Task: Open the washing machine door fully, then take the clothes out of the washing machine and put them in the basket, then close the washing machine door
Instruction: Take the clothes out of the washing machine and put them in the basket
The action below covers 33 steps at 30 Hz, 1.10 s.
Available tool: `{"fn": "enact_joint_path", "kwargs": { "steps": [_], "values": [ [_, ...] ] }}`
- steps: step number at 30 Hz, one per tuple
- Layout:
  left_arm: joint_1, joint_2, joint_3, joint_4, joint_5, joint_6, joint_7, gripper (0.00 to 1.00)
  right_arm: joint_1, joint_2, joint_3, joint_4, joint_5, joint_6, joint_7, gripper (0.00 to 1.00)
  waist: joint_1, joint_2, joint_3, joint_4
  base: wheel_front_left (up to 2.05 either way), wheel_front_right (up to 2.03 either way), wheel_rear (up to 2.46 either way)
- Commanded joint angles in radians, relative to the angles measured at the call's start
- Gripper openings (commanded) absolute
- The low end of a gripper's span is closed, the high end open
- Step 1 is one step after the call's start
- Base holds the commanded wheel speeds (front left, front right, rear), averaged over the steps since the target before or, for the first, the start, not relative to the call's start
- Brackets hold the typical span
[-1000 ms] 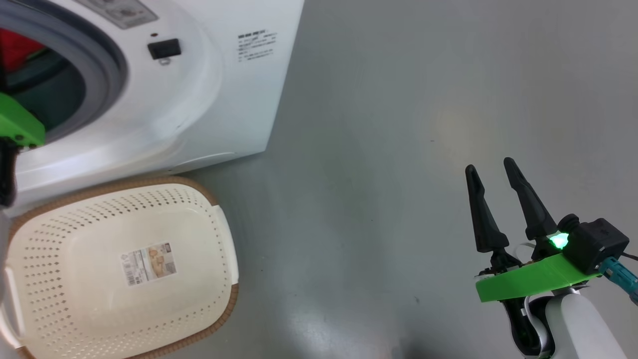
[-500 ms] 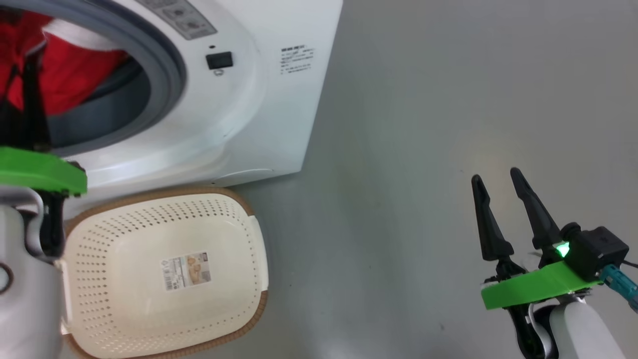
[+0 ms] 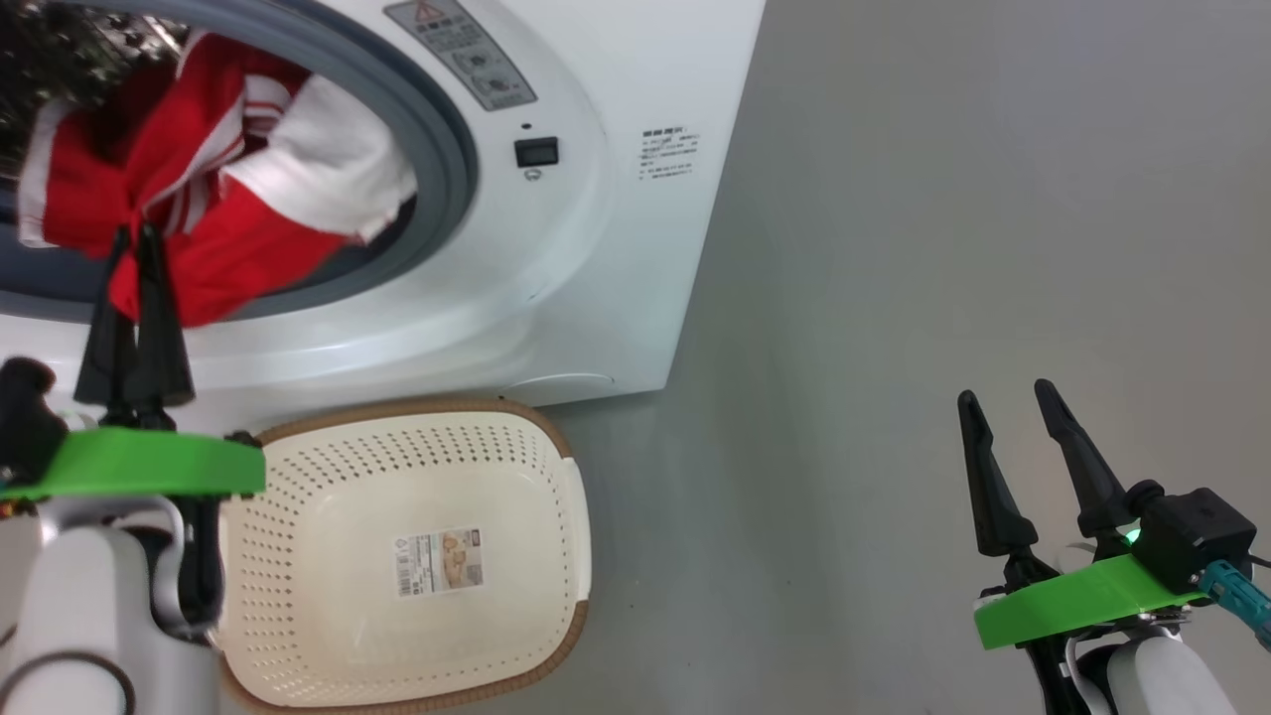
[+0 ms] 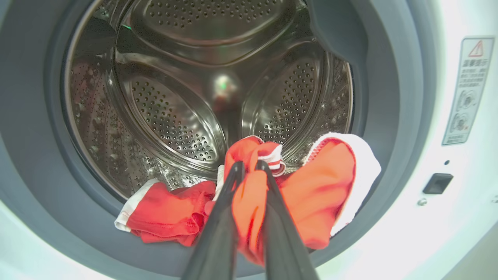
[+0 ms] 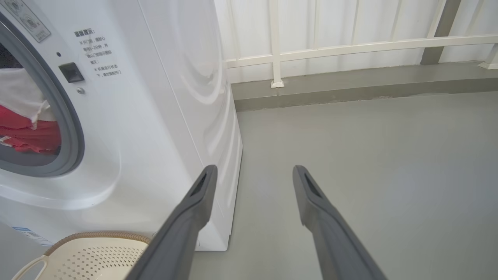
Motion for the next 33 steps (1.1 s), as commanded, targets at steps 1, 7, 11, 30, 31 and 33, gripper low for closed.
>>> {"fn": "enact_joint_path", "kwargs": {
  "steps": [1,7,11,30,31,33],
  "values": [
    [0.034,0.019,0.034,-0.054,0.015,-0.006,-0.004,0.0,0.008,-0.008,0.018,-0.019,-0.008,0.007,-0.006,1.0,0.0,-0.0001,-0.025,0.021,0.0,0.0,0.0],
    [0.116,-0.01,0.03,-0.169,0.026,-0.006,-0.004,0.0,0.021,-0.008,0.016,-0.015,-0.008,0.007,-0.006,1.0,0.0,-0.0001,-0.053,0.032,0.0,0.0,0.0],
    [0.154,-0.02,0.03,-0.246,0.035,-0.006,-0.004,0.0,0.031,-0.008,0.014,-0.014,-0.008,0.007,-0.006,1.0,0.0,-0.0001,-0.071,0.037,0.0,0.0,0.0],
    [0.243,-0.045,0.028,-0.39,0.05,-0.006,-0.004,0.0,0.046,-0.008,0.019,-0.014,-0.004,0.007,-0.006,1.0,0.0,-0.0001,-0.086,0.041,0.0,0.0,0.0],
    [0.249,-0.046,0.026,-0.375,0.051,-0.006,-0.004,0.0,0.045,-0.008,0.021,-0.014,-0.003,0.007,-0.006,1.0,0.0,-0.0001,-0.085,0.04,0.0,0.0,0.0],
    [0.262,-0.047,0.024,-0.339,0.047,-0.006,-0.004,0.0,0.043,-0.008,0.023,-0.015,-0.002,0.007,-0.006,1.0,0.0,-0.0001,-0.08,0.036,0.0,0.0,0.0]
  ]
}}
